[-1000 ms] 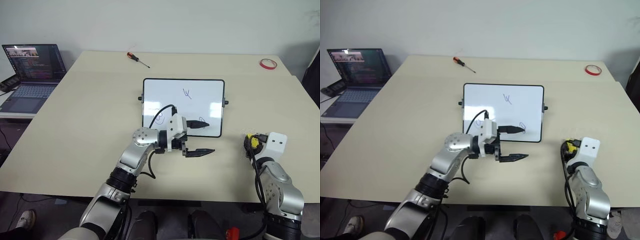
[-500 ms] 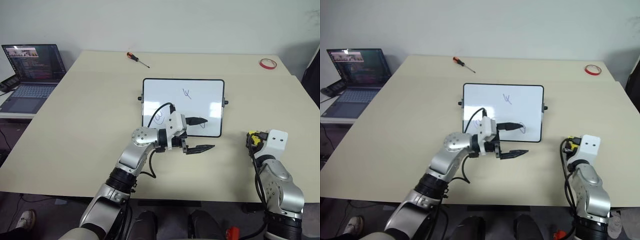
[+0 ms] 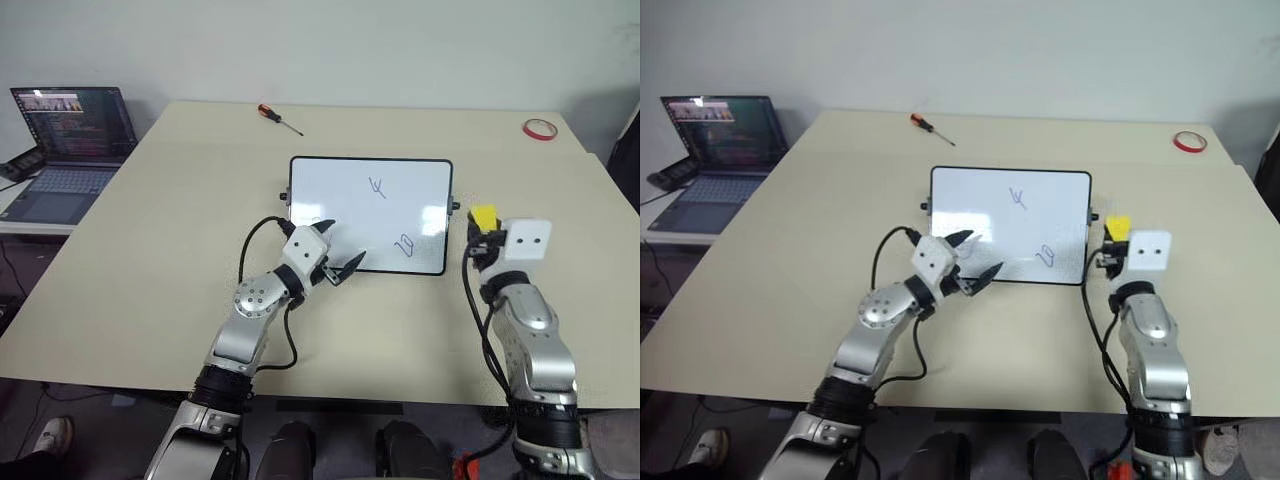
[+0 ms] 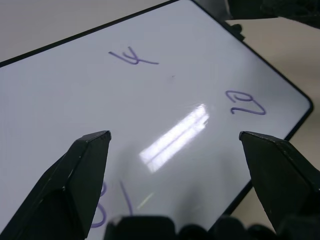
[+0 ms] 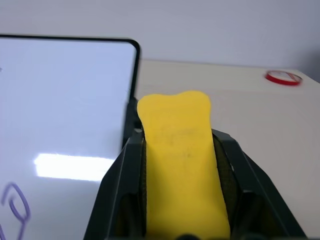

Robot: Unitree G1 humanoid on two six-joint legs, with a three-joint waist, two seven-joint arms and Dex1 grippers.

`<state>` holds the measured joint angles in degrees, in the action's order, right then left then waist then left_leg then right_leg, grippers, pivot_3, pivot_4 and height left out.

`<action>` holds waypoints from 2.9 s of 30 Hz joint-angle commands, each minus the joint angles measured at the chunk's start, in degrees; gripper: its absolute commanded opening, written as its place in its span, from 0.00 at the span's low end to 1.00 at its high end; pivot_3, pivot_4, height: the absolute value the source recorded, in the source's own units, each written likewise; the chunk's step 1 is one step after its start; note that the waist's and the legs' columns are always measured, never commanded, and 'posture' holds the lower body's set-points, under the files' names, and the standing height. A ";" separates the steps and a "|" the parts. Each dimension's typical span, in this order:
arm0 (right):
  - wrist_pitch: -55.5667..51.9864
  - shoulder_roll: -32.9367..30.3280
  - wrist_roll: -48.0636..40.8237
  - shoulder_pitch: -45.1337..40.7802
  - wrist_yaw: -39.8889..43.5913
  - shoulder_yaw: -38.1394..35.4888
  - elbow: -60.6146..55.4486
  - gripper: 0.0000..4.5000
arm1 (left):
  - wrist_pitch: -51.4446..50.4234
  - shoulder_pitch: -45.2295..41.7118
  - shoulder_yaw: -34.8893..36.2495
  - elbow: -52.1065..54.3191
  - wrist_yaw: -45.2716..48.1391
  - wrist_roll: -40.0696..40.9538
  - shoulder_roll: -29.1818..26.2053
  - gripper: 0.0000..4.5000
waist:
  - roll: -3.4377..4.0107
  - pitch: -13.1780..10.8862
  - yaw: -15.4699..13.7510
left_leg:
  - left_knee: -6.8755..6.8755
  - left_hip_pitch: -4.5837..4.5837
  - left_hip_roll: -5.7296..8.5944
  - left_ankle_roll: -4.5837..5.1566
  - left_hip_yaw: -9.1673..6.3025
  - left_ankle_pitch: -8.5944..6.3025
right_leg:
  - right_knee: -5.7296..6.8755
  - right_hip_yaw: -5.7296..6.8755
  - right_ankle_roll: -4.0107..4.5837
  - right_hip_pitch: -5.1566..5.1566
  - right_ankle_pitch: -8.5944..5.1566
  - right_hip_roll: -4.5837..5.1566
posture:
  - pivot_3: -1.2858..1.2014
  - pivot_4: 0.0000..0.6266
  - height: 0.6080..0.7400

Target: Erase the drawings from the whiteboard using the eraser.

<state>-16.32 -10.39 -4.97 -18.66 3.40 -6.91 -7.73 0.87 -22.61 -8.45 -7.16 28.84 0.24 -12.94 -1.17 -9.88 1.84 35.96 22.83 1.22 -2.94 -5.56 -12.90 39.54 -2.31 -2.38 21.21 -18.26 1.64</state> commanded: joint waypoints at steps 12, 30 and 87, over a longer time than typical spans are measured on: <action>16.97 6.44 2.09 -23.59 4.35 6.78 28.19 0.30 | 0.64 -1.83 0.83 0.20 -4.19 -1.05 0.98 1.00 | 0.01 -0.01 0.49 | -0.02 0.04 -0.03 -0.01 0.06 0.00 | 0.10 -0.03 0.02 0.14 0.00 -0.01 | 0.52 0.24 1.00; 17.93 5.90 10.32 -31.17 4.62 11.94 44.16 0.30 | 1.58 -4.03 0.81 -1.91 -4.87 -1.21 0.89 1.00 | 0.02 -0.01 0.49 | 0.03 -0.01 -0.02 -0.01 0.06 0.01 | 0.31 -0.05 0.02 0.18 0.00 0.01 | 0.52 0.24 1.00; 14.61 -9.32 4.92 39.71 15.98 2.77 -20.70 0.30 | -1.21 25.75 5.91 26.13 -1.69 7.18 -4.97 1.00 | 0.00 -0.03 -0.11 | -0.21 0.01 -0.02 0.00 -0.16 -0.01 | -0.48 0.03 -0.03 -0.15 -0.03 0.36 | 0.52 0.24 1.00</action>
<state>-5.41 -20.10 -0.96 20.09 20.45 -3.73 -28.66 -1.85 3.25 -4.17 16.33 28.11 6.78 -18.10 -1.17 -9.91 1.72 35.76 22.81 1.18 -2.94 -5.72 -12.91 39.06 -2.29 -2.43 21.03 -18.30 1.99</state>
